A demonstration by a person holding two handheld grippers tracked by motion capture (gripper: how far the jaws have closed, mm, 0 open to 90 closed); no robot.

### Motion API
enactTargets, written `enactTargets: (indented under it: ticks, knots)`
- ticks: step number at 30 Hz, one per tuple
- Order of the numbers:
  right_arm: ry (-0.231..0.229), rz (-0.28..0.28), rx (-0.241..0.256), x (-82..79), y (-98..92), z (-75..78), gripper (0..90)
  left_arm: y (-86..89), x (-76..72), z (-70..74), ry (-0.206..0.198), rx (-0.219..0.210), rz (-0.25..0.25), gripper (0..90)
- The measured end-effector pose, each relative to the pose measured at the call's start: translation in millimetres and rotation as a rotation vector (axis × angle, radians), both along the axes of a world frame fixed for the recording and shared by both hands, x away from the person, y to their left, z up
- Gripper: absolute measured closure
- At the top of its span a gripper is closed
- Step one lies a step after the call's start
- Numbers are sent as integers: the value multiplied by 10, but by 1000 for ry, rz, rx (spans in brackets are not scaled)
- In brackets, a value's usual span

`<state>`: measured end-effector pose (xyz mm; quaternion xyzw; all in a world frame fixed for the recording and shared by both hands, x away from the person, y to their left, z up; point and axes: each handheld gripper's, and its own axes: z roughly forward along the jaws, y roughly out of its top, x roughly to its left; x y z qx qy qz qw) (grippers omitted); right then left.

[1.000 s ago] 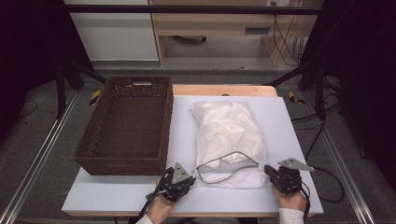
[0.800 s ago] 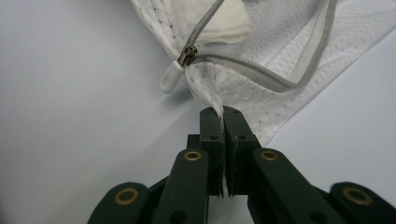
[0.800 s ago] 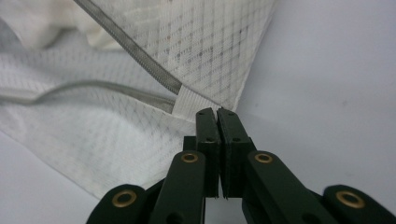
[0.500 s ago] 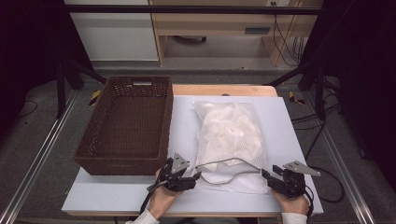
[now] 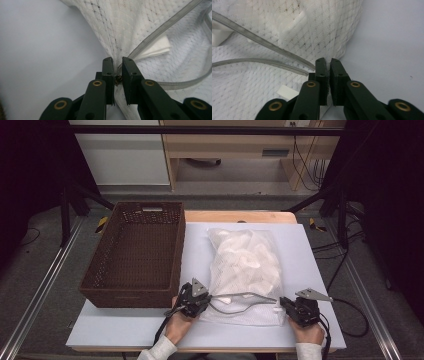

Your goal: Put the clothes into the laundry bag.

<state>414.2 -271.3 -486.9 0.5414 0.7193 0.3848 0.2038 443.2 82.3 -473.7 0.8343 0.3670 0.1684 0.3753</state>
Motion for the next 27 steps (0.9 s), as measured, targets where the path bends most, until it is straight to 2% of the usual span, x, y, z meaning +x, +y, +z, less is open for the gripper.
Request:
enactTargets:
  ticks: [4,6,9,12,15,18,21,25,27]
  knots:
    - [-4,6,-15,-26,-27,20,877,79,-116,24,-18,5,-11,806]
    - [-6,3,-27,-65,-74,25,878,127,-172,9,-17,-8,-20,805]
    - [4,13,3,-104,-120,7,877,170,-226,-27,-18,-19,-26,801]
    - [5,22,-6,-95,-109,19,860,177,-231,-6,-33,-31,-37,791]
    - [-7,17,24,-89,-113,42,743,214,-249,44,-55,-76,-52,703]
    - [-58,19,49,-81,-126,89,602,256,-301,125,-86,-113,-54,575]
    - [-122,13,78,-69,-124,155,467,260,-337,162,-104,-124,-47,440]
    - [-177,14,69,-63,-106,202,354,247,-349,159,-105,-121,-50,365]
    - [-191,15,65,-62,-103,210,313,246,-347,150,-102,-122,-48,338]
